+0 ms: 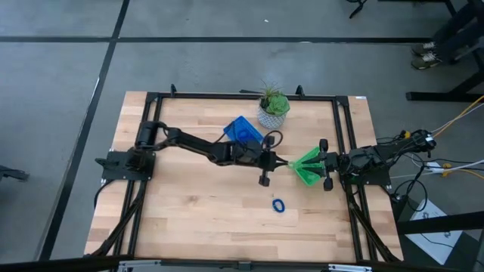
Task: Sort items
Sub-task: Put the green spring keychain into the green bin
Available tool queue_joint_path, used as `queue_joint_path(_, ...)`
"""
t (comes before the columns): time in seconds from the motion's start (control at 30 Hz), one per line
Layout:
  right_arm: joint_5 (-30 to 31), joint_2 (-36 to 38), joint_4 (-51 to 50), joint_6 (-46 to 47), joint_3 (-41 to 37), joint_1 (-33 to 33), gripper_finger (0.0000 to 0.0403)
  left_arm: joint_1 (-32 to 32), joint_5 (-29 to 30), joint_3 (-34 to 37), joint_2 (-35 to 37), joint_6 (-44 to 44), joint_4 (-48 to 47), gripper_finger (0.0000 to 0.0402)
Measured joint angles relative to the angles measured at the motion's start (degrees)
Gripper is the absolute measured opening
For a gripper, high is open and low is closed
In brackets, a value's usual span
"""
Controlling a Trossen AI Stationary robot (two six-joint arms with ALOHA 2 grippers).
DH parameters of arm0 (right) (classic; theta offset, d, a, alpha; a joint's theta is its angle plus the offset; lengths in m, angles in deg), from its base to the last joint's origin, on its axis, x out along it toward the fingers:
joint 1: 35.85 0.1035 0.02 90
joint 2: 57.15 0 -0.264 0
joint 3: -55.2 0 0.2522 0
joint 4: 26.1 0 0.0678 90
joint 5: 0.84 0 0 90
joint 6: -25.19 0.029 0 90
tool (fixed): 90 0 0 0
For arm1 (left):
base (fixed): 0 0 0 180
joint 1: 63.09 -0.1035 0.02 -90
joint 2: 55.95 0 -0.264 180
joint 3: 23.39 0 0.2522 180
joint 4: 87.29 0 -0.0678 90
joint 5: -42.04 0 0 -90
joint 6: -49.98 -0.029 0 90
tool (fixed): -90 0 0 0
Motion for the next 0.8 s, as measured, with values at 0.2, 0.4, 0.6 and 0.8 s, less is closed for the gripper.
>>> queue_joint_path(0.2, 0.0, 0.0, 0.0, 0.0, 0.0, 0.0, 0.0090, 0.0, 0.9, 0.0, -2.9, -2.4, 1.3, 0.0004)
queue_joint_path(0.4, 0.0, 0.0, 0.0, 0.0, 0.0, 0.0, 0.0090, 0.0, -0.1, -5.6, -7.5, -5.9, 1.2, 0.0004)
queue_joint_path(0.6, 0.0, 0.0, 0.0, 0.0, 0.0, 0.0, 0.0090, 0.0, 0.0, -12.7, -12.3, -7.3, -1.0, 0.0004)
queue_joint_path(0.8, 0.0, 0.0, 0.0, 0.0, 0.0, 0.0, 0.0090, 0.0, 0.0, -17.3, -15.5, -7.3, -2.8, 0.0005)
